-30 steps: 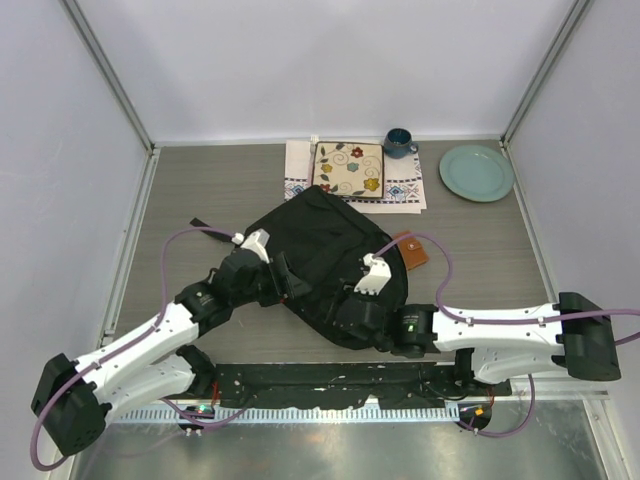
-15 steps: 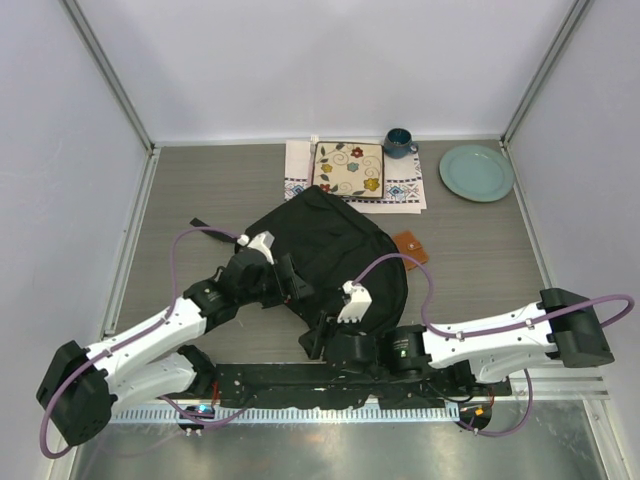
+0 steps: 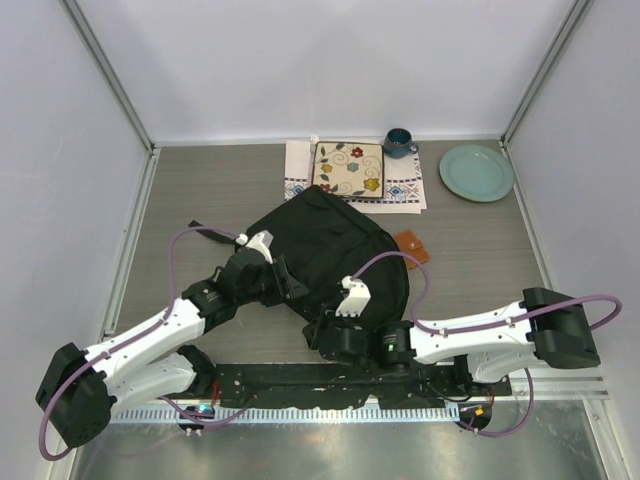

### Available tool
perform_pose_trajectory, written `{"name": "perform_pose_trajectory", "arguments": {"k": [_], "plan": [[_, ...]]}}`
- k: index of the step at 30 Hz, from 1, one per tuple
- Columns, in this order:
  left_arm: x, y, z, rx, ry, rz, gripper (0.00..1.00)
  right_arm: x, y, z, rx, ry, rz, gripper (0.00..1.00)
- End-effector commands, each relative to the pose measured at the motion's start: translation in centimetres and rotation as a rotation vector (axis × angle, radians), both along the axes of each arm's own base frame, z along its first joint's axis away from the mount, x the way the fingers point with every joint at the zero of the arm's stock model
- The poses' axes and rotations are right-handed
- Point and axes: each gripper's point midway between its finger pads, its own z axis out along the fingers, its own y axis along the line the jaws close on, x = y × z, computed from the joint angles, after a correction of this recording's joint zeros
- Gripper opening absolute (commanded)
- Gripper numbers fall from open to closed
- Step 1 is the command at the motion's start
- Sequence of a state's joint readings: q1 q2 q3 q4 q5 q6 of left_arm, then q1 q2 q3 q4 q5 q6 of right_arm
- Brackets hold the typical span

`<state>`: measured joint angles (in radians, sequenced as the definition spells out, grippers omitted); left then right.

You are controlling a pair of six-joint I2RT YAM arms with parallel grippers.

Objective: Pack the student bag
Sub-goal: Zip the student bag at the center of the board.

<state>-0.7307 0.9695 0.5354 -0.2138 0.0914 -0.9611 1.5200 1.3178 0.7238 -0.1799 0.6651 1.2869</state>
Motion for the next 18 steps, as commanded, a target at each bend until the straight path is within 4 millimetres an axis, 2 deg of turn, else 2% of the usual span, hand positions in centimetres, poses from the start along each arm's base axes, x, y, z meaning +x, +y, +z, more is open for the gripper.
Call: {"name": "perform_pose_trajectory", "arguments": {"k": [1, 8, 11, 17, 18], "plan": [[0.8, -1.3, 2.2, -0.067, -0.066, -0.026, 0.5, 1.3, 0.9, 1.5, 0.041, -0.045, -0.064, 0.49], [0.7, -1.2, 2.5, -0.071, -0.073, -0.025, 0.48, 3.6, -0.3, 2.0, 0.022, -0.089, -0.13, 0.48], [0.7, -1.2, 2.5, -0.072, -0.071, -0.025, 0.47, 4.4, -0.5, 1.9, 0.018, -0.089, -0.146, 0.45], [0.8, -1.3, 2.6, -0.077, -0.073, -0.028, 0.43, 4.7, -0.2, 1.6, 0.007, -0.082, -0.149, 0.32], [0.7, -1.4, 2.7, -0.079, -0.073, -0.03, 0.43, 4.8, -0.3, 1.4, 0.001, -0.08, -0.151, 0.28]]}}
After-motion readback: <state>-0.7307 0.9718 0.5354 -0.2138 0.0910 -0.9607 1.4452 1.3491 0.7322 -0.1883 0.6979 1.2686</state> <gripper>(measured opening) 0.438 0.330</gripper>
